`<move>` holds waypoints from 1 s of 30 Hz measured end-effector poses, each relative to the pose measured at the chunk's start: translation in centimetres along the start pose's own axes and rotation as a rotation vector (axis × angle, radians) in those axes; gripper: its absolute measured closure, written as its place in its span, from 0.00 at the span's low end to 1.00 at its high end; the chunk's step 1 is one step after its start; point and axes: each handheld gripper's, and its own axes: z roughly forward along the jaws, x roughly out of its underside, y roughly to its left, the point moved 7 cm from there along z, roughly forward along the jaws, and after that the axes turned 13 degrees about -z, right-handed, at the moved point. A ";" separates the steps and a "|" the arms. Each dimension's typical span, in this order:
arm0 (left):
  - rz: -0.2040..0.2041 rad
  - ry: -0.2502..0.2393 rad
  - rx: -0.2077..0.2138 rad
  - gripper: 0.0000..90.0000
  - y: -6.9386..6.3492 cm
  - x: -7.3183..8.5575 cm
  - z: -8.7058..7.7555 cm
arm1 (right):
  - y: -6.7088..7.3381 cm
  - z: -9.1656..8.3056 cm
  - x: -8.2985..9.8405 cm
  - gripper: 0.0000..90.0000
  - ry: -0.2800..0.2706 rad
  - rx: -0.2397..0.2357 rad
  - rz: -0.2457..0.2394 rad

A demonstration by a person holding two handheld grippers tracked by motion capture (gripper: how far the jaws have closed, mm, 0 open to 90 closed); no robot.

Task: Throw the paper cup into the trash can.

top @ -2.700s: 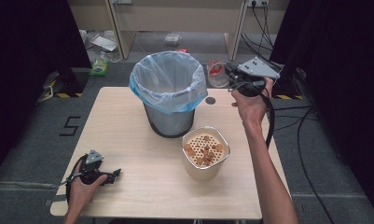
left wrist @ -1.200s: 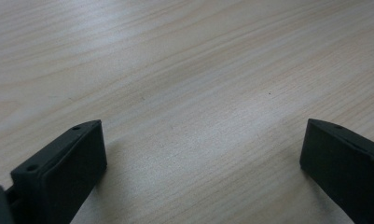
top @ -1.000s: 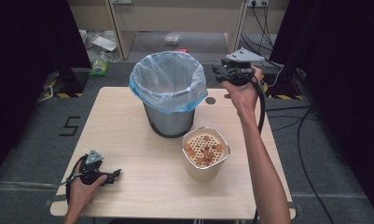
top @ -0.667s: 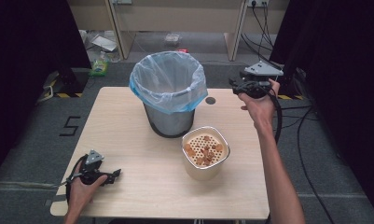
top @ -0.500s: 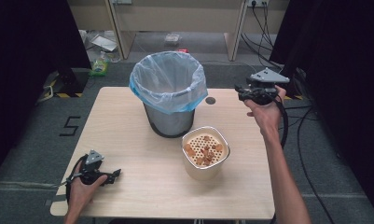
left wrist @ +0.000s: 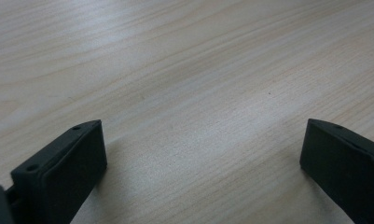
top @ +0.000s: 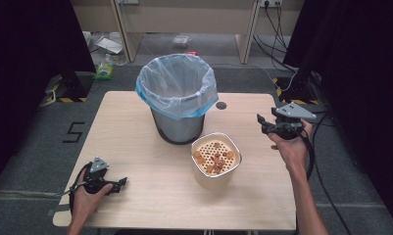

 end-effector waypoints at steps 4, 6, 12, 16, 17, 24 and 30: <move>0.000 0.000 0.000 0.00 0.0 0.0 0.0 | 0.8 -0.3 2.3 0.48 0.025 0.000 -0.005; -0.001 0.000 0.000 0.00 0.0 0.0 0.0 | 1.1 -0.4 3.3 0.47 0.041 -0.003 -0.003; 0.000 0.000 0.000 0.00 0.0 0.0 0.0 | 2.5 -0.5 5.9 0.47 0.061 -0.014 0.008; -0.001 0.000 0.000 0.00 0.0 0.0 0.0 | 3.9 -0.3 7.6 0.46 0.075 -0.031 0.015; -0.003 -0.002 0.000 0.00 0.0 0.0 0.0 | 4.2 -0.2 8.0 0.46 0.079 -0.033 0.016; -0.001 0.000 0.000 0.00 0.0 0.0 0.0 | 6.2 0.3 10.7 0.45 0.129 -0.078 0.022; -0.001 0.000 0.001 0.00 0.0 0.0 0.0 | 7.1 0.3 13.3 0.43 0.185 -0.092 0.041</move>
